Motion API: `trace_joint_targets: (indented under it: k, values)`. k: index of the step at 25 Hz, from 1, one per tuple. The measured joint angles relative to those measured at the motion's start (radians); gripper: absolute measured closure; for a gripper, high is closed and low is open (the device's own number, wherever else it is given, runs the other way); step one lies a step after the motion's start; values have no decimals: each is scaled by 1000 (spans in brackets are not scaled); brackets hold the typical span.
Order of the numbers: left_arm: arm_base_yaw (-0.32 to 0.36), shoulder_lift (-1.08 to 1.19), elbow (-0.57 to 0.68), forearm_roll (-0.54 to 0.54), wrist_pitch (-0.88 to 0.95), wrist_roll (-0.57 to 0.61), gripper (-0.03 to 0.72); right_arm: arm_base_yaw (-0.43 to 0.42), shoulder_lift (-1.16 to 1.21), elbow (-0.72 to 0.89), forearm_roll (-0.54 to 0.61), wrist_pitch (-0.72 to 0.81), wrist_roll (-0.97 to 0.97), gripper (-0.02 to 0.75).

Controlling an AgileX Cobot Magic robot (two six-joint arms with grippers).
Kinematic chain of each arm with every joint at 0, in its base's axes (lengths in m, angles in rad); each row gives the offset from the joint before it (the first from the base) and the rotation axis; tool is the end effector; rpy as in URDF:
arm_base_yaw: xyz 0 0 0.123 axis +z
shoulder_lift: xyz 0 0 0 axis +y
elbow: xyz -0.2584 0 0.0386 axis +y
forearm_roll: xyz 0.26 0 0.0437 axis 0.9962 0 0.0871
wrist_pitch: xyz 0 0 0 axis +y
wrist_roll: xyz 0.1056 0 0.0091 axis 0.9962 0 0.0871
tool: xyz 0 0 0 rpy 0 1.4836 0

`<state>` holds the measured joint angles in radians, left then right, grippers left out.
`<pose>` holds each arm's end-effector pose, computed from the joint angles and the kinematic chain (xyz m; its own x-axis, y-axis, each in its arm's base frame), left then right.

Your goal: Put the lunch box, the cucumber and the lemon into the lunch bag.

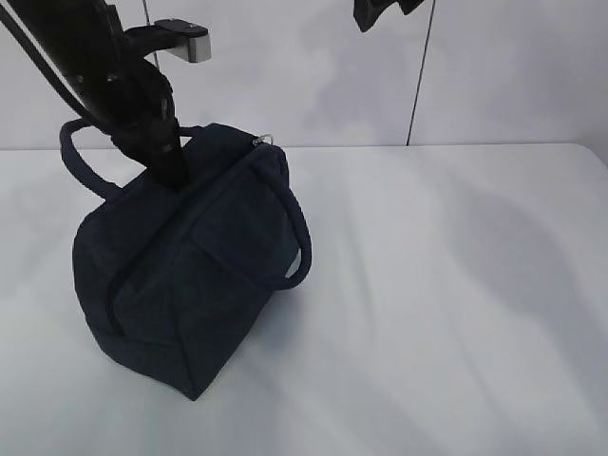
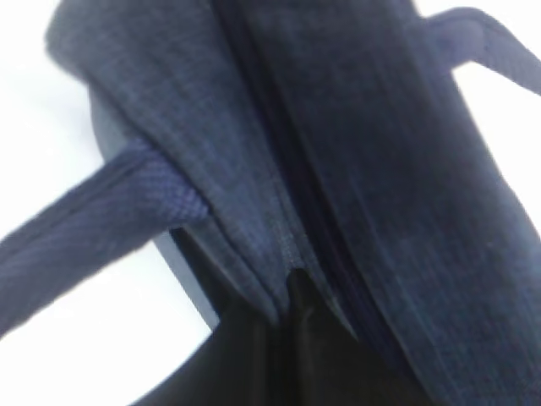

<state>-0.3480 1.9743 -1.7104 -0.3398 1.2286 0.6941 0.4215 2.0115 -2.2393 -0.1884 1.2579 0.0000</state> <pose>0.3813 -0.1737 0.2209 -0.5691 0.7566 -0.3220 0.8203 0.5494 -0.1589 0.4185 0.1669 0.3574 -0.7164 -0.3844 -0.5823 -0.3489 0.9201 -0.1781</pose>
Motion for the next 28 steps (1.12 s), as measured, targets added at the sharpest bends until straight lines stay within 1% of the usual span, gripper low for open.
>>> trace_joint_targets:
  k: [4,8,15,20,23,24,28]
  values:
    - [-31,-12,0,24,0,104,688,0,0,0,0,0,-25,351]
    - [-75,-46,0,47,2,148,688,0,0,0,0,0,-42,351]
    - [-131,-110,0,45,16,163,689,0,0,0,0,0,-74,351]
    - [-158,-107,0,42,16,166,689,0,0,0,0,0,-80,351]
    - [-162,-76,0,42,10,167,689,0,0,0,0,0,-81,351]
    - [-153,-66,0,45,3,167,689,0,0,0,0,0,-81,351]
    - [-154,-31,-2,73,-5,168,689,-10,0,0,4,0,-81,356]
